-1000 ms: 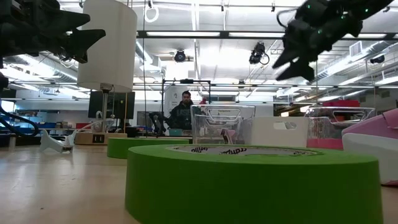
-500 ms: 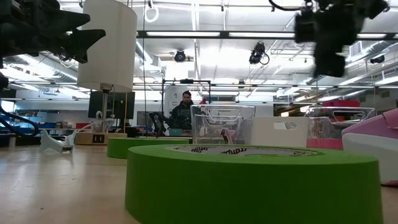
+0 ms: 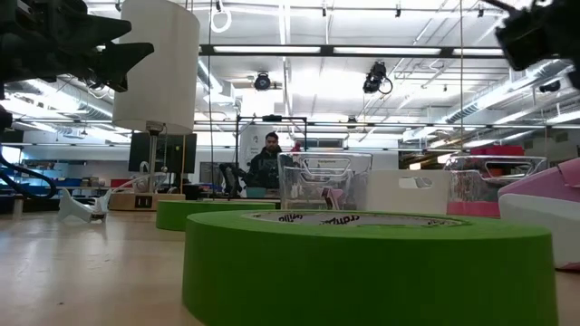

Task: Pick and place Stapler, Stapler remover, tape
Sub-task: Put the black staple remover into the white bin

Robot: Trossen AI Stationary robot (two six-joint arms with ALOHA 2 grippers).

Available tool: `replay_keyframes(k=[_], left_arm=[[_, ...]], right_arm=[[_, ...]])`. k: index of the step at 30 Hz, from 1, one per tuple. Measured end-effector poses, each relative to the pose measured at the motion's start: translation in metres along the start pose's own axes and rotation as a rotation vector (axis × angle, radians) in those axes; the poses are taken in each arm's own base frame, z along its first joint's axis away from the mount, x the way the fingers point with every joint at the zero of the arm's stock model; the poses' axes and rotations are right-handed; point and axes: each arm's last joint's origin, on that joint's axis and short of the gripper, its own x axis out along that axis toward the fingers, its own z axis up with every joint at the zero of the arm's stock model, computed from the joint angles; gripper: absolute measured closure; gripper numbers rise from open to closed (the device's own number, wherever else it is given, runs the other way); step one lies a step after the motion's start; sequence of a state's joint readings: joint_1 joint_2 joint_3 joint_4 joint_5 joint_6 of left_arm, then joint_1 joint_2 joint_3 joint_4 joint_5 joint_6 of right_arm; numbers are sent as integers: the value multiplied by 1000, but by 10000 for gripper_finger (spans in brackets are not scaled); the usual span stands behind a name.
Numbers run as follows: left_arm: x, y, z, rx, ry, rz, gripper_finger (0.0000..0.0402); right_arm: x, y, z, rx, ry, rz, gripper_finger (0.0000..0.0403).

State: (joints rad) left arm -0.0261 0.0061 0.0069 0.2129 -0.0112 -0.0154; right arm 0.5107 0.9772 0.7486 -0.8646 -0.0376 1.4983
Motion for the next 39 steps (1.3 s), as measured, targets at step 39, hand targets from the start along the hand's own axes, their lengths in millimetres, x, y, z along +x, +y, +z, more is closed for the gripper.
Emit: replay_keyframes(k=[39], left_arm=[[0, 0, 0, 0, 0, 0, 165]], right_arm=[[74, 7, -44, 328, 3, -346, 182]])
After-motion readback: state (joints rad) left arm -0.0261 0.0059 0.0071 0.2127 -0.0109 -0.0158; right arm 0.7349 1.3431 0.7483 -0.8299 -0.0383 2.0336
